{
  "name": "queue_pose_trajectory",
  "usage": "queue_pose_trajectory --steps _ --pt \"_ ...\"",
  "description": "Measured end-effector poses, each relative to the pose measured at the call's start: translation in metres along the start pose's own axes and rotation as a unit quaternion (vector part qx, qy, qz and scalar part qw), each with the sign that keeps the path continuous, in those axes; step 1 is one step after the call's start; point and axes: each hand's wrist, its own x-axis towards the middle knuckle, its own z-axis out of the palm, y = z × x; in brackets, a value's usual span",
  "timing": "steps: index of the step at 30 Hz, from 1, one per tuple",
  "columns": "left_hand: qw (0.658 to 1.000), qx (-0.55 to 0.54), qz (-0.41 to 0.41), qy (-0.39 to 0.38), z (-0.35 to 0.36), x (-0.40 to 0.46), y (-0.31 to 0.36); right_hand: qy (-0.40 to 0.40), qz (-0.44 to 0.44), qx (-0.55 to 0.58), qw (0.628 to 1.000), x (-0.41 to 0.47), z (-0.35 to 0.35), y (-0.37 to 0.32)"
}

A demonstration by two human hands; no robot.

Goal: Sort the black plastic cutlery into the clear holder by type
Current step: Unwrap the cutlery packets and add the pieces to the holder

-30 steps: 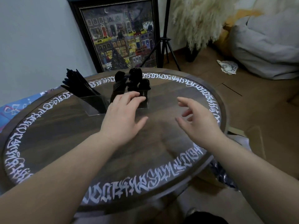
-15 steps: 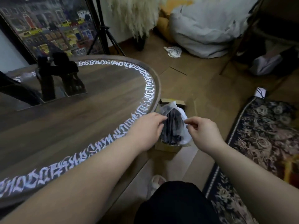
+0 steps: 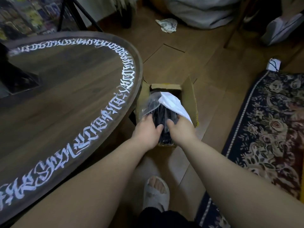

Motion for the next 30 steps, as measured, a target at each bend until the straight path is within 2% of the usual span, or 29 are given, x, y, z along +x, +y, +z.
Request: queue_pose_trajectory --steps 5,11,16,19,24,30 --pt "0.997 -0.045 -0.063 -0.019 0.011 0.008 -0.007 -0.039 0.043 -0.008 0.998 0.011 0.014 0.006" --pt "0.988 -0.120 -0.077 -0.053 0.011 0.013 -0.007 -0.069 0.043 0.049 0.995 0.011 0.019 0.013" --pt "0.960 -0.237 -0.111 -0.097 0.017 0.012 -0.006 -0.067 0.025 0.109 0.991 0.008 0.028 0.016" --pt "0.949 -0.275 -0.106 -0.110 0.018 0.005 -0.008 -0.077 0.015 0.128 0.989 0.003 0.030 0.017" --pt "0.958 -0.253 -0.063 -0.118 0.008 -0.008 -0.008 -0.083 -0.009 0.172 0.982 -0.006 0.027 0.025" --pt "0.961 -0.264 -0.024 -0.082 -0.006 -0.034 -0.012 -0.082 -0.048 0.193 0.977 -0.036 0.008 0.014"
